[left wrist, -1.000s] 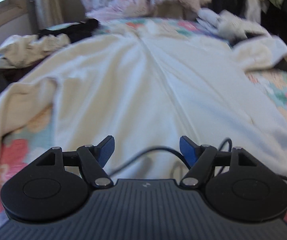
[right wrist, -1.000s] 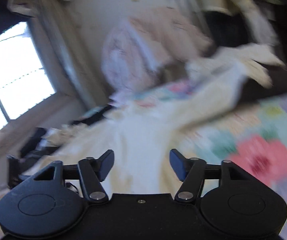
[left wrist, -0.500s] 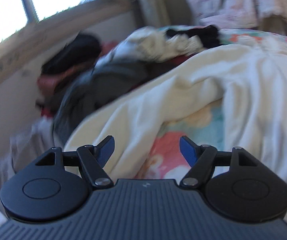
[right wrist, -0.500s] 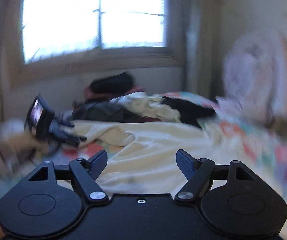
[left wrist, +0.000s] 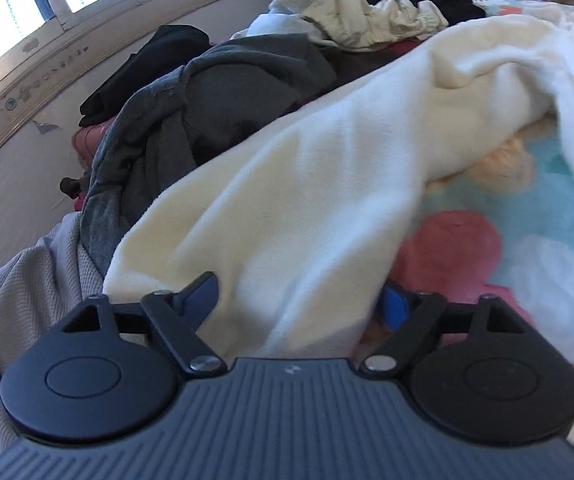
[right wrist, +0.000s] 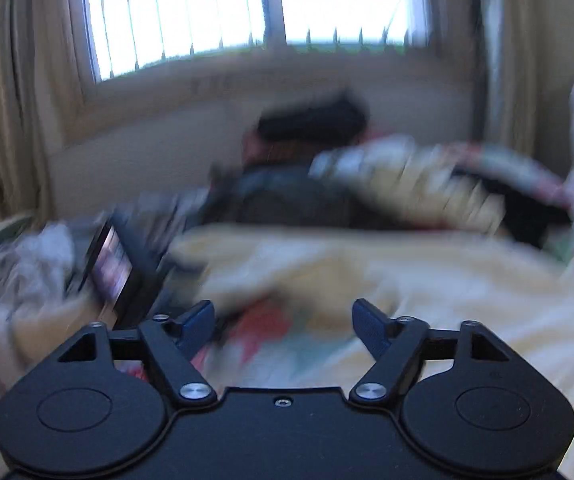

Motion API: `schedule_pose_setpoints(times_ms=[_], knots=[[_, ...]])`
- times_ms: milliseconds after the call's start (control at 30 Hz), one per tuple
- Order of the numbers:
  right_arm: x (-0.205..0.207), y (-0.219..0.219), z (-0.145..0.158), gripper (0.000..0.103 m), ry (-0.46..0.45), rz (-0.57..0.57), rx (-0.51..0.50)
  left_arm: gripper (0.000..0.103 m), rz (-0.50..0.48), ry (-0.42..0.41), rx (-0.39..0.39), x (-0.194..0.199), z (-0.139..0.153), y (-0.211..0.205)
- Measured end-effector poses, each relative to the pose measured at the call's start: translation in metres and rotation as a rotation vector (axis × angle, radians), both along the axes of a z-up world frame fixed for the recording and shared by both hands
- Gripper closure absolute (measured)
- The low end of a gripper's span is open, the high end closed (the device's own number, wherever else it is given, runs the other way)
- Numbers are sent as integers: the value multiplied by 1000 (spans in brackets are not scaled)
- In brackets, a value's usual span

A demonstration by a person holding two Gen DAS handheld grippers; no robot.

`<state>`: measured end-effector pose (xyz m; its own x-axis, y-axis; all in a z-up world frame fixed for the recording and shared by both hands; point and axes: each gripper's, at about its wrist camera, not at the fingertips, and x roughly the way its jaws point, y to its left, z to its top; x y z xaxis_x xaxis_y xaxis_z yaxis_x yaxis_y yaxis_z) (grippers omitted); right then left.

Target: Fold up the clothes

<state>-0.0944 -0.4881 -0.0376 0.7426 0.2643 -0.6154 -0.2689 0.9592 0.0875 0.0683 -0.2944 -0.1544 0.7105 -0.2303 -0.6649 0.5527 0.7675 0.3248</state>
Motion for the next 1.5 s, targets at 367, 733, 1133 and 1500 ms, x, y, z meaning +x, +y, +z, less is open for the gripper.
schedule_pose_setpoints(times_ms=[367,733,1133,1500], knots=[[-3,-46,-54,43,191,-86,-51,91,19,-205,-188,10,76,23],[-40,-49,-78,40,165,-212,282,90,14,-388,-302,58,162,28],[-31,-10,-118,37,353,-205,162,89,3,-300,-281,159,188,2],[-59,27,-101,36,409,-228,190,79,-51,-158,-287,197,182,28]])
